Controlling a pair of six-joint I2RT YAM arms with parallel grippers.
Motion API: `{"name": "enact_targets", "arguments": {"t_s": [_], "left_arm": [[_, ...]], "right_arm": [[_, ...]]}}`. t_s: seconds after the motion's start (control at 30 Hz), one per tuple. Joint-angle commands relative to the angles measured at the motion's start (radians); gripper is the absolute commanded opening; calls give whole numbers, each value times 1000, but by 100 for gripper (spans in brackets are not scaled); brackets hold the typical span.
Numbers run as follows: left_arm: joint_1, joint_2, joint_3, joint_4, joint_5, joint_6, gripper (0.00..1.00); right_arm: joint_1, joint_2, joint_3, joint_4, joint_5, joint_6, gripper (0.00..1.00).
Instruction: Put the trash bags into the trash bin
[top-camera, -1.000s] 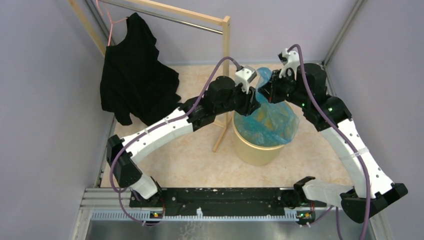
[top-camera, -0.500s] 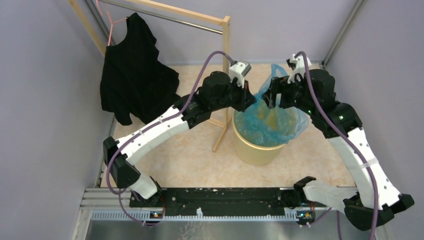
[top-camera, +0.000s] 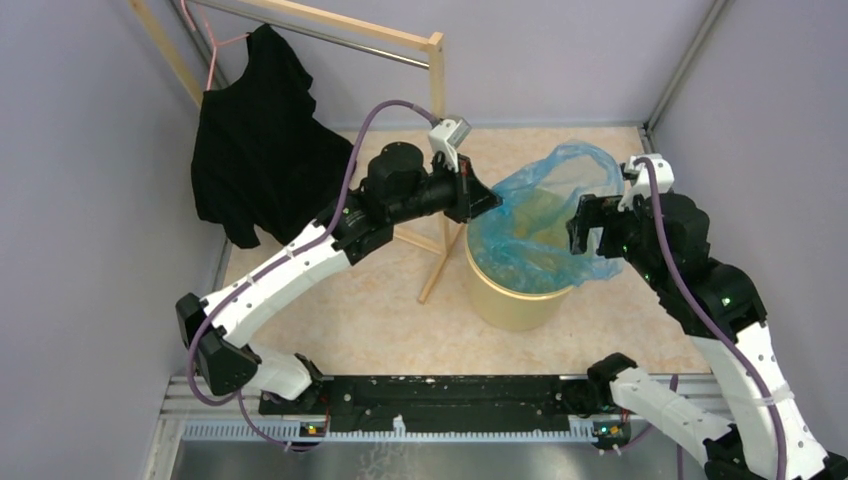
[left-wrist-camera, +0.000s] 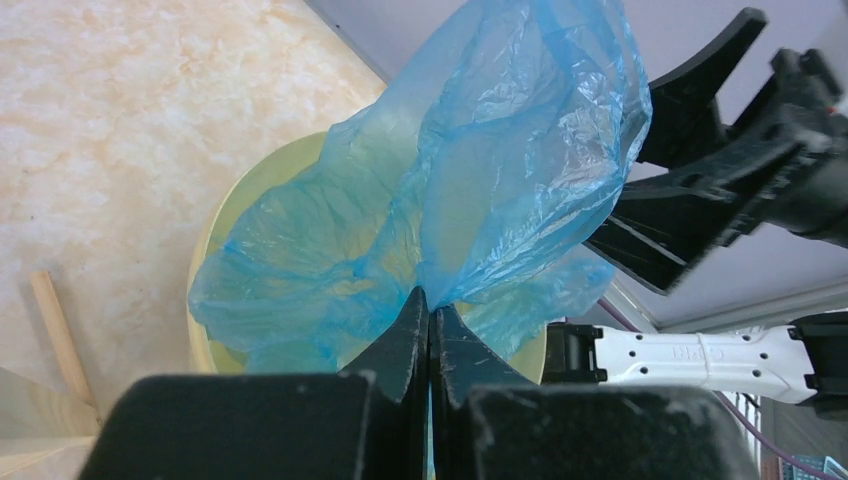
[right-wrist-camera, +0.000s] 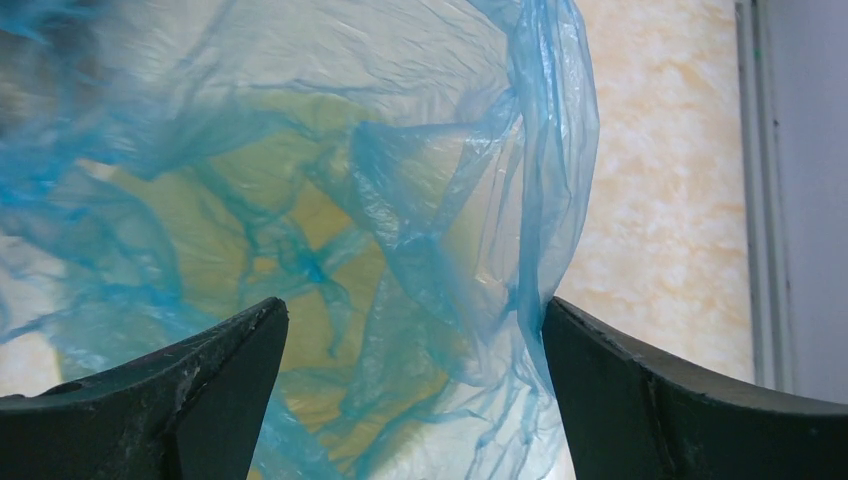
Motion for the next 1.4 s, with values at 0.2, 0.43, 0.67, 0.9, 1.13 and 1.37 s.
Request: {"name": "enact_targets", "arguments": {"t_s": [0.2, 0.43, 0.67, 0.9, 1.13, 1.37], "left_arm": [[33, -79, -57, 79, 73, -86, 0], [33, -33, -68, 150, 171, -113, 0], [-71, 9, -38, 152, 98, -61, 2], [-149, -58, -45, 51, -89, 4, 2], [-148, -187, -115, -112, -277, -42, 2], [-148, -241, -218, -34, -180, -129, 2]], "right_arm": [[-7, -44, -144, 87, 196, 44, 95], [-7, -49, -158, 155, 102, 37, 74], [-7, -28, -70, 136, 41, 36, 31], [-8, 13, 40, 64, -89, 32, 0], [-8, 36, 166, -81, -97, -15, 0], [-8, 90, 51, 106, -544, 169, 0]]}}
